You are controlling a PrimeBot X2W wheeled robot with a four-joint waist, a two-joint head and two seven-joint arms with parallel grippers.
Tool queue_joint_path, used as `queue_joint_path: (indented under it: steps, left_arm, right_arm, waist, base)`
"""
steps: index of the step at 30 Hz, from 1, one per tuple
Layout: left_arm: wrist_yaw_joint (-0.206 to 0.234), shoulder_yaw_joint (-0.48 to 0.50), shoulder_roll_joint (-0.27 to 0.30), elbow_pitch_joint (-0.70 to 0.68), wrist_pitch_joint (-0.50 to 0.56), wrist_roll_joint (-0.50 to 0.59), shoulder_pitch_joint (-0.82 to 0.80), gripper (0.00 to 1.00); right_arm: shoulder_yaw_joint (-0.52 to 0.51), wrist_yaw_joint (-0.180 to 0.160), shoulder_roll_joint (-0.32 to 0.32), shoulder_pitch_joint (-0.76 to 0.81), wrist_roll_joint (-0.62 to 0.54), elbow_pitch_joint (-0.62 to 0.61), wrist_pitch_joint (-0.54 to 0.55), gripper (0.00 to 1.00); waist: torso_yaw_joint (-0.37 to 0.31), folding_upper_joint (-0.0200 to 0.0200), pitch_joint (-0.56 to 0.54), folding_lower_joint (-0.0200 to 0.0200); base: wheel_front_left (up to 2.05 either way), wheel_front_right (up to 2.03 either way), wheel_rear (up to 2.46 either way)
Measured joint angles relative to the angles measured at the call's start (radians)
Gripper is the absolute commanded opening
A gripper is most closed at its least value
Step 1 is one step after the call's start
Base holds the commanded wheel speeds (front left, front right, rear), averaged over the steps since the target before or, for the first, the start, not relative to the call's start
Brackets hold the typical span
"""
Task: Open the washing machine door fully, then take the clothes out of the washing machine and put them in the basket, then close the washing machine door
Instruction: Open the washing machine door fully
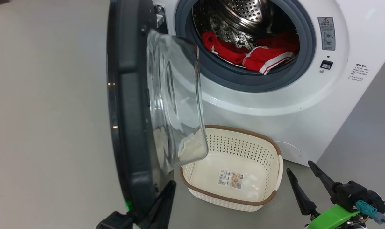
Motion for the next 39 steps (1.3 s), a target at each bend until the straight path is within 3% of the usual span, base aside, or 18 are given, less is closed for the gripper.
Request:
queue_joint_path:
  steps: [24,39]
  left_arm:
    - [0.122,0.224,0.083,0.03,-0.029,-0.029,0.024,0.0]
    - [0.132,0.349,0.137,0.246,-0.114,-0.044,-0.113,0.0]
  right_arm:
    - [0.005,0.0,-0.006,-0.002,0.0,-0.007,0.0,1.0]
    - [0.011,0.0,-0.009,-0.003,0.0,-0.011,0.0,1.0]
  waist:
    - [0.026,0.0,0.01,0.0]
    - [0.019,0.0,0.029,0.0]
  base:
    - [0.0,0.0,0.0]
    - [0.0,0.0,0.0]
